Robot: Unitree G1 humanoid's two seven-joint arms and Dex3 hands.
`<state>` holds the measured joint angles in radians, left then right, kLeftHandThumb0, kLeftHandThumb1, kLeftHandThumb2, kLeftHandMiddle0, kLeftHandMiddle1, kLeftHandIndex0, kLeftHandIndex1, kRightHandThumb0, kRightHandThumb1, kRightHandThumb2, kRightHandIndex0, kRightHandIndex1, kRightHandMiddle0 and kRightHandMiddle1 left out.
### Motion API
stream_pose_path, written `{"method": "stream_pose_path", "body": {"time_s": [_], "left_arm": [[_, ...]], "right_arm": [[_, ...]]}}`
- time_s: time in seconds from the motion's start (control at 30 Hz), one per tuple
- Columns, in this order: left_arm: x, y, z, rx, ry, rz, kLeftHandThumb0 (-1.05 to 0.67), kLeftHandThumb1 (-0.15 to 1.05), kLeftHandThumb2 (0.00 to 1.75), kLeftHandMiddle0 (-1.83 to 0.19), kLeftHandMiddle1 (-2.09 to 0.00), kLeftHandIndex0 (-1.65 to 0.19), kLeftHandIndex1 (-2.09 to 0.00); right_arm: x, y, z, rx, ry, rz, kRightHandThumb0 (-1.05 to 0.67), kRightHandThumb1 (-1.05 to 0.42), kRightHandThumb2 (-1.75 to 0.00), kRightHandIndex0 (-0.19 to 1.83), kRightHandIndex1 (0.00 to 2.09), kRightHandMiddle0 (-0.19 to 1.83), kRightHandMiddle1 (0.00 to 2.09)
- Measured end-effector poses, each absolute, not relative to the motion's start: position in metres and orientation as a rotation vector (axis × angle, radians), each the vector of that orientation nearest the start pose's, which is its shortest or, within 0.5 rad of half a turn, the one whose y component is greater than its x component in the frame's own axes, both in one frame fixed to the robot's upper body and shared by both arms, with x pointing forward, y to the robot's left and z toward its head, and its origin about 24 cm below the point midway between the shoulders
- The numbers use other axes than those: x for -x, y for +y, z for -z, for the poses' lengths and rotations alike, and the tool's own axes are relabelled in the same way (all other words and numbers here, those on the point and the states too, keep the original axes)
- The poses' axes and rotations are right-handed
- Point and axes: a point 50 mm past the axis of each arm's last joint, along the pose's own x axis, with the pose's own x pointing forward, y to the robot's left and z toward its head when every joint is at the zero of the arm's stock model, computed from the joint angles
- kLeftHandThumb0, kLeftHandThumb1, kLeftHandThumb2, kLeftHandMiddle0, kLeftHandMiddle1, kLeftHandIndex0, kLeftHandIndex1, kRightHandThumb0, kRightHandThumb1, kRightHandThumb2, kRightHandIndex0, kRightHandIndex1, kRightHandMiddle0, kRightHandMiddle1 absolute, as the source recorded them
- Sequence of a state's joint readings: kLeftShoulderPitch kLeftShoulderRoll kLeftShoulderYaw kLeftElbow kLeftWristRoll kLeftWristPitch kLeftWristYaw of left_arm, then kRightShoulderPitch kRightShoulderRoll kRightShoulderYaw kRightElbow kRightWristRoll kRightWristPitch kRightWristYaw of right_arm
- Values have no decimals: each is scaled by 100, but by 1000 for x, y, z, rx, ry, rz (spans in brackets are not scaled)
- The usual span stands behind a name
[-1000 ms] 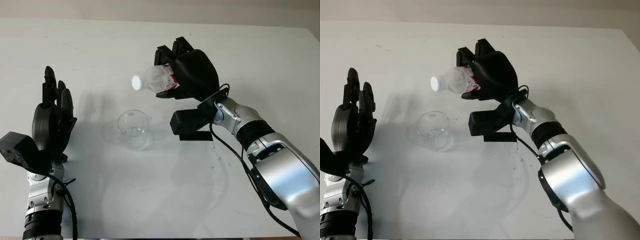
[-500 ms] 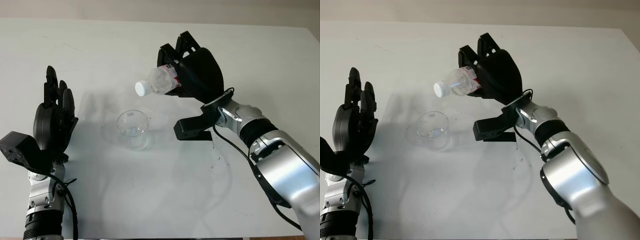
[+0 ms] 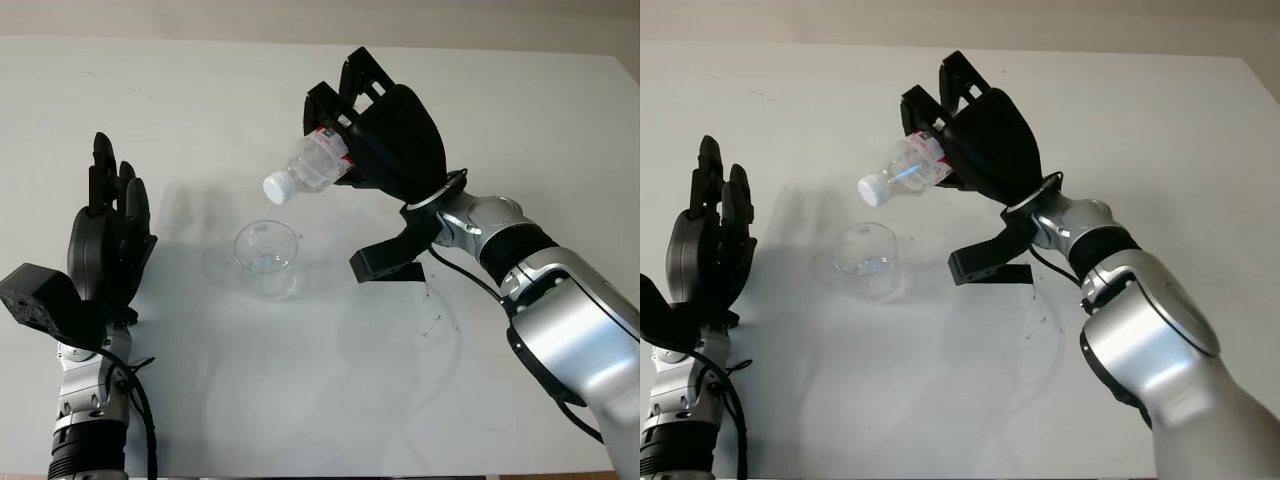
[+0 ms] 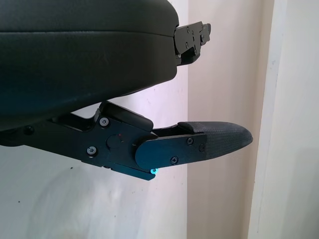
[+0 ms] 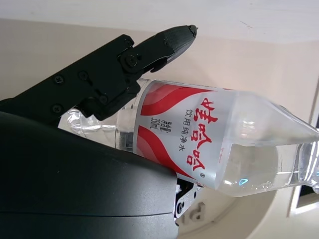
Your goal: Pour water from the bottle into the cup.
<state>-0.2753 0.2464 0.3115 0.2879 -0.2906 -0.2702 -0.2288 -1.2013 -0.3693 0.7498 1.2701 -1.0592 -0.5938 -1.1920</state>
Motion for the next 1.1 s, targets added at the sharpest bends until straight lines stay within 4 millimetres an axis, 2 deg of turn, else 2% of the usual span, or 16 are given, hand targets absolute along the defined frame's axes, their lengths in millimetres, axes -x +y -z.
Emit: {"method": "stream_pose_path", "body": {"time_s": [0.17, 0.57, 1.1], "left_arm": [[-292, 253, -98, 51, -339, -72, -75, 105, 53, 19, 0, 19, 0], [-292, 253, -98, 52, -339, -79, -76, 105, 53, 19, 0, 19, 0], [-293, 252, -97, 57, -338, -84, -76, 105, 53, 19, 0, 19, 0]], "right_arm": [[-379, -106, -180, 1383, -1344, -47, -44, -105, -29, 119, 209, 97, 209], [-378, -106, -186, 1508, -1494, -101, -47, -105, -25, 115, 209, 93, 209], [-378, -105, -187, 1561, -1558, -111, -48, -105, -22, 116, 209, 87, 209]]}}
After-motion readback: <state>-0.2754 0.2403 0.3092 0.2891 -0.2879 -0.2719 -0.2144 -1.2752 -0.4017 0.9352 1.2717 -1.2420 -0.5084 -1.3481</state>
